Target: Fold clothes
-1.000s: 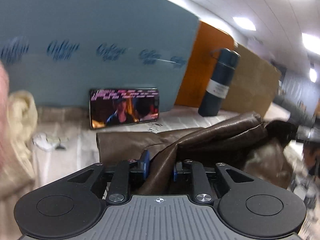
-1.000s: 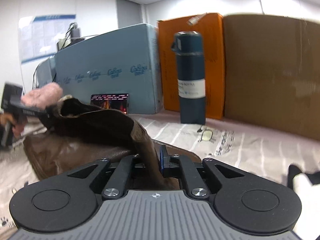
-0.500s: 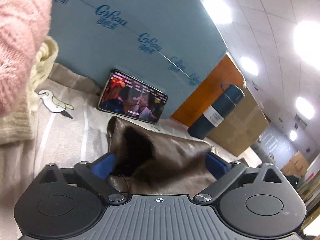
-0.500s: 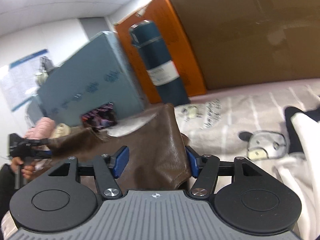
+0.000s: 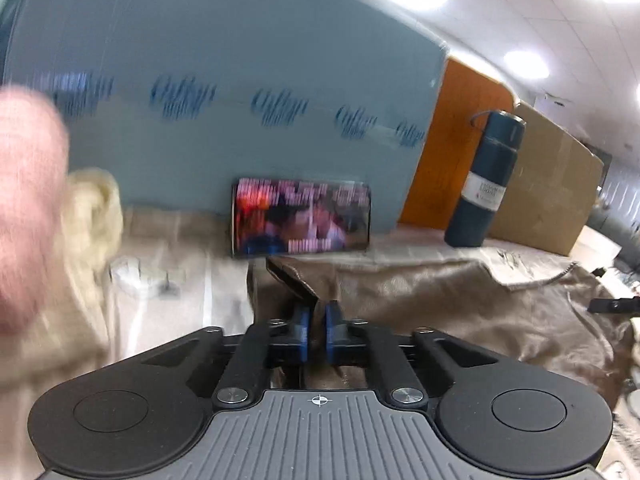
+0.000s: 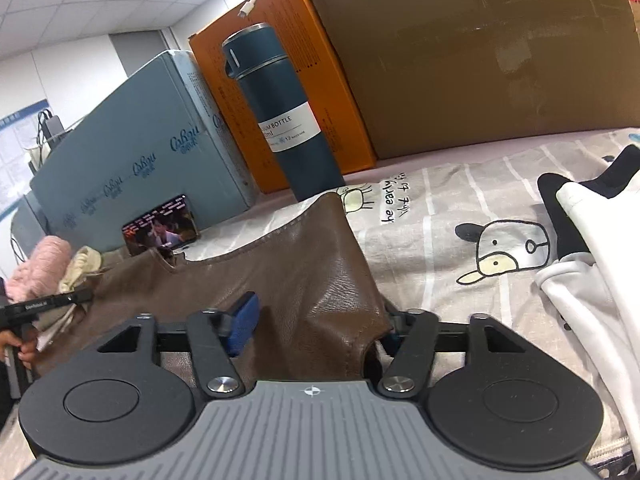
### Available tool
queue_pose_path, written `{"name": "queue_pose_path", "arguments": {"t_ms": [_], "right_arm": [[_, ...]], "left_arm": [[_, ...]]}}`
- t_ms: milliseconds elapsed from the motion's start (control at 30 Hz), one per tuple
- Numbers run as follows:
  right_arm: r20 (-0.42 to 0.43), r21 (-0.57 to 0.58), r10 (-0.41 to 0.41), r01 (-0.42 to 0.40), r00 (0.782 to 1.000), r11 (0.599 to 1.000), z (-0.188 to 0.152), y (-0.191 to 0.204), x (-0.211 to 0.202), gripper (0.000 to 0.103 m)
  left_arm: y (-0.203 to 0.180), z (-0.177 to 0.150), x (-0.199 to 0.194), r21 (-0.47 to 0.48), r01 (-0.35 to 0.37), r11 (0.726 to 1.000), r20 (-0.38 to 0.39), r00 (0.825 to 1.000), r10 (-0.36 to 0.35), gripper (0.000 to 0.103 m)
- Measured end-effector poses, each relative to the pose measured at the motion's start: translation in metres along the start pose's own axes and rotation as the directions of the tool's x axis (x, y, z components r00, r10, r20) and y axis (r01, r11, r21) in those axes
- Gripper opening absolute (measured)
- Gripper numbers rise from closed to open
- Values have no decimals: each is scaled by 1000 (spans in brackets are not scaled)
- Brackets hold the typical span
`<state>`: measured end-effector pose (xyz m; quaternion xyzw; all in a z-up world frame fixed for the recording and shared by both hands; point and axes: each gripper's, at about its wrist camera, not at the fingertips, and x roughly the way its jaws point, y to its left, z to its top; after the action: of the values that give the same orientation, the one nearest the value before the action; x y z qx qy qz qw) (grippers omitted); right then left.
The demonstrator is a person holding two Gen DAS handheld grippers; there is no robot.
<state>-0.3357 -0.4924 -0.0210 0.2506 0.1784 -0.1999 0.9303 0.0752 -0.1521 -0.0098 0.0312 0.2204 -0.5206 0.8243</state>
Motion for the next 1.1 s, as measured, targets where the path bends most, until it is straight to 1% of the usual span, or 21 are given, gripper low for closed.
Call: {"name": "queue_pose_path", "arguments": {"t_ms": [33, 67, 133, 200, 233, 300, 333, 367, 433, 467, 500, 533, 600, 633, 667, 700, 800, 900, 1000, 1100], "right_arm": [[11, -1, 0, 0, 1000, 1000, 0, 1, -1, 40], [21, -2, -1, 1, 1000, 1000, 0, 1, -2, 34], [29, -9, -18, 18, 999, 1000, 0, 3, -2, 32], [15, -23, -44, 44, 999, 999, -1, 5, 1, 33], [5, -33, -59, 59, 998, 998, -1, 7, 3, 33], [-5, -52, -82, 82, 997, 995, -2, 10, 5, 39], [-4, -57, -93, 92, 996, 994, -2, 11, 5, 39], [1, -58, -102, 101, 995, 993, -2, 11, 3, 41], [12, -57, -119, 120, 993, 991, -2, 12, 0, 50], [21, -50, -130, 131, 991, 990, -2, 13, -4, 58], [31, -41, -142, 143, 989, 989, -1, 14, -9, 64], [41, -32, -154, 155, 987, 987, -1, 15, -13, 66], [71, -7, -171, 172, 983, 985, -2, 19, -27, 81], [89, 6, -179, 179, 980, 984, -3, 22, -35, 84], [106, 27, -187, 185, 977, 982, -5, 24, -44, 90], [121, 49, -195, 190, 973, 980, -7, 27, -52, 92], [128, 155, -199, 178, 972, 972, -12, 32, -74, 95], [102, 281, -178, 143, 979, 949, -21, 33, -92, 96], [58, 404, -136, 102, 989, 909, -31, 31, -104, 97], [2, 497, -96, 82, 995, 864, -40, 26, -104, 97]], "left_arm": [[-4, 3, -4, 18, -16, 1000, 37, 999, 16, 4], [-8, 7, -5, 31, -32, 999, 61, 998, 30, 4], [-10, 10, 4, 40, -59, 997, 35, 998, 58, 5], [-8, 6, 17, 39, -94, 995, -23, 995, 95, 7], [-6, 4, 21, 32, -106, 994, -47, 993, 107, 13], [-1, 0, 27, 14, -127, 992, -87, 988, 127, 16], [1, 2, 24, -2, -127, 992, -81, 989, 127, 21], [3, 3, 21, -11, -133, 991, -77, 988, 131, 24], [4, 6, 13, -34, -157, 987, -81, 985, 154, 50], [4, 6, 8, -51, -162, 985, -79, 984, 158, 56], [4, 7, 1, -65, -167, 984, -78, 984, 162, 63], [2, 7, -8, -69, -171, 983, -76, 983, 165, 71], [-2, 7, -26, -75, -180, 981, -70, 982, 175, 78], [-6, 5, -36, -66, -190, 980, -61, 981, 186, 80], [-10, 3, -46, -55, -197, 979, -56, 979, 194, 82], [-15, -1, -55, -48, -200, 979, -58, 979, 198, 87], [-26, -14, -80, -62, -196, 979, -73, 979, 192, 88], [-31, -25, -95, -101, -173, 980, -89, 982, 164, 88], [-32, -34, -100, -150, -159, 976, -103, 984, 144, 88], [-33, -43, -105, -198, -145, 969, -115, 986, 124, 88]]}}
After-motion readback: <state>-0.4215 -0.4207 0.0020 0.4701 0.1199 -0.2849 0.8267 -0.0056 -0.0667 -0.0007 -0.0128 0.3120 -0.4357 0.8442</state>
